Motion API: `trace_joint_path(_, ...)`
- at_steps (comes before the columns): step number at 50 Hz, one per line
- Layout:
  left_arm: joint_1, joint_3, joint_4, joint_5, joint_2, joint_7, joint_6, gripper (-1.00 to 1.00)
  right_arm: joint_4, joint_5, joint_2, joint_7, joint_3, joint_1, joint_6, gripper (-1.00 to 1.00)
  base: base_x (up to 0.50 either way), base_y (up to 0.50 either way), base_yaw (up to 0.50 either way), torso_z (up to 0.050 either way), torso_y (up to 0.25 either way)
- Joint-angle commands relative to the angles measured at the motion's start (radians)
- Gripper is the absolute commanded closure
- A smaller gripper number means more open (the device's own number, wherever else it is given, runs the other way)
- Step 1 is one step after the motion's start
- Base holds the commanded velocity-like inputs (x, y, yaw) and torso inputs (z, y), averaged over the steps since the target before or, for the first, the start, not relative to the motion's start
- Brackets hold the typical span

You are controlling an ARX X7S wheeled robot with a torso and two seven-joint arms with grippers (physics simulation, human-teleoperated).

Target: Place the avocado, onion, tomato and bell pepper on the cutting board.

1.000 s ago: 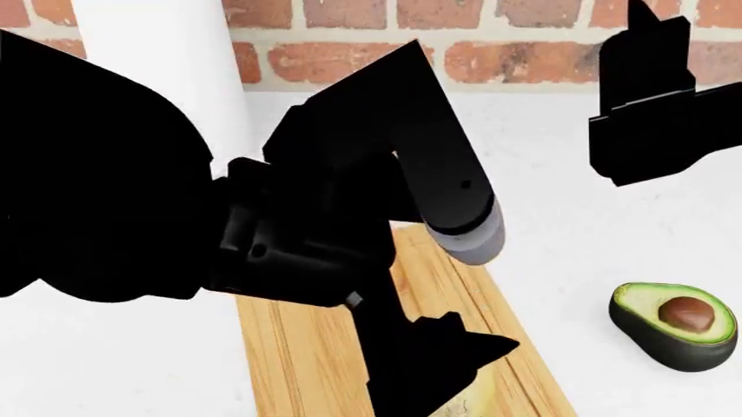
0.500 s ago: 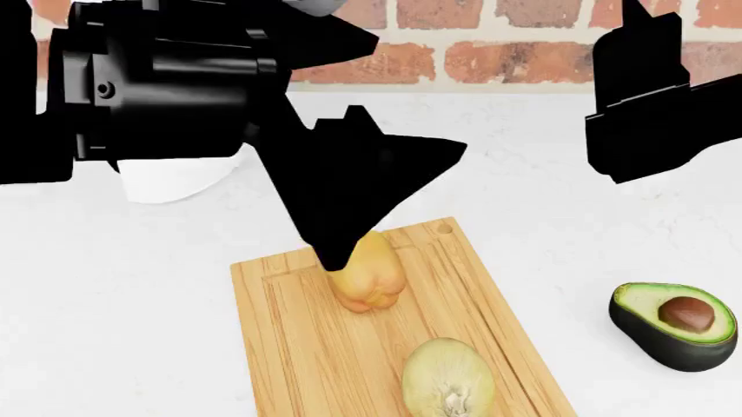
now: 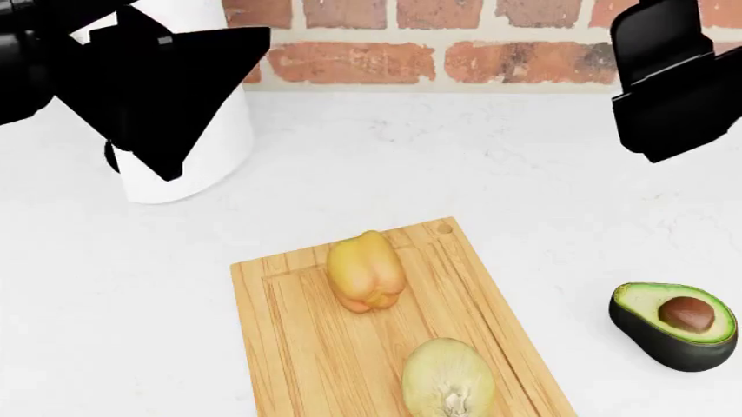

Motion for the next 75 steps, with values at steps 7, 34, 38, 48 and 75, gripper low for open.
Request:
trace_joint_path(7,0.113,-0.098,0.194,-0.199,-0.201,-0.259,0.087,-1.0,0.136,-0.147,-0.045,-0.241,-0.131,0.141,0.121,-1.0,0.0,0.0,0.0,0.0,0.0)
trace_joint_path(34,0.127,-0.119,0.226,-0.191,-0.249,-0.273,0.106,-1.0,0.23,-0.381,-0.046,-0.616,-0.474,0.19,0.091,-1.0,0.0,0.0,0.0,0.0,0.0)
trace_joint_path(38,0.116,-0.115,0.22,-0.184,-0.248,-0.273,0.099,-1.0,0.231,-0.402,-0.053,-0.655,-0.503,0.196,0.083,-1.0,0.0,0.0,0.0,0.0,0.0)
trace_joint_path(48,0.115,-0.112,0.22,-0.172,-0.248,-0.273,0.1,-1.0,0.224,-0.407,-0.053,-0.692,-0.546,0.192,0.083,-1.0,0.0,0.0,0.0,0.0,0.0)
trace_joint_path(75,0.09,-0.098,0.208,-0.168,-0.243,-0.273,0.088,-1.0,0.292,-0.495,-0.074,-0.749,-0.65,0.066,-0.044,-1.0,0.0,0.0,0.0,0.0,0.0)
